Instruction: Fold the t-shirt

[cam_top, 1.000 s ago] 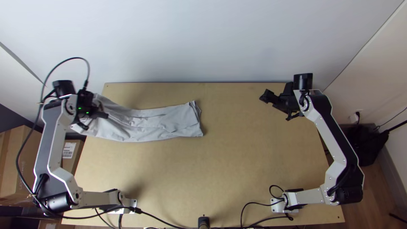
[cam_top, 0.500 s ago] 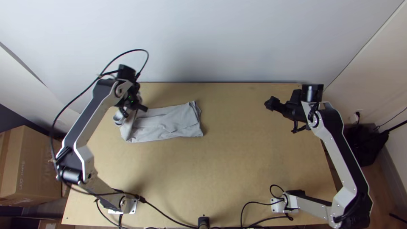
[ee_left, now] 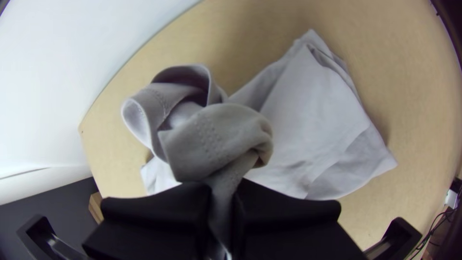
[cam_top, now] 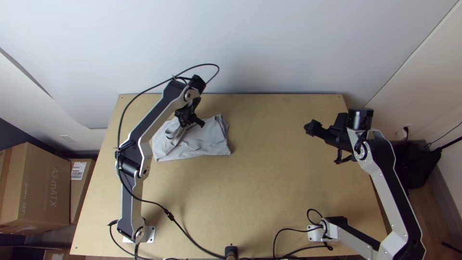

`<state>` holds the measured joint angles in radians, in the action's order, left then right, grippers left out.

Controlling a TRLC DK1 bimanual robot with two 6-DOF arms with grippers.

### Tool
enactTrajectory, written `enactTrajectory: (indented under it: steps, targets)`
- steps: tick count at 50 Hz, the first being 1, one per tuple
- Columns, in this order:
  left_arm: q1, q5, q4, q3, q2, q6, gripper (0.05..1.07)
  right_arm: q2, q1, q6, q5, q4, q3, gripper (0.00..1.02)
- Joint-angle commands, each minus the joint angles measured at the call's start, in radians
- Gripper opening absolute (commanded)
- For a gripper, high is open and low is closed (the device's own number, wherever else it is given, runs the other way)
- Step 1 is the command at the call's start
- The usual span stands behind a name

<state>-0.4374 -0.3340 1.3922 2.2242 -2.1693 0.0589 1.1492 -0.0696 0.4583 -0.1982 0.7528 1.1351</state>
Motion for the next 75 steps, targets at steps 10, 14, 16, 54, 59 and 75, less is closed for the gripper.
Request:
enactTrajectory:
  steps: [10,14,16,54,59,75]
  targets:
    - [-0.109,0.004,-0.053,0.084,-0.096,-0.076,0.08,-0.06,-0.015,-0.018,0.002,-0.018,-0.135,0.99]
    - [-0.144,0.006,-0.082,0.088,-0.112,-0.08,0.56,-0.068,-0.029,-0.015,0.0,-0.02,-0.156,0.99]
    - [-0.162,0.003,-0.105,0.089,-0.116,-0.076,0.99,-0.069,-0.035,-0.013,0.0,-0.02,-0.17,0.99]
    - [0.005,0.158,-0.176,0.043,0.367,-0.068,1.03,0.48,-0.501,0.235,-0.136,-0.102,0.315,0.96]
    - [0.065,0.184,-0.142,0.031,0.445,-0.065,1.03,0.613,-0.533,0.35,-0.305,-0.101,0.448,0.89]
    - [0.353,0.319,-0.085,0.005,0.64,-0.014,1.03,0.935,-0.673,0.373,-0.3,-0.076,0.724,0.9]
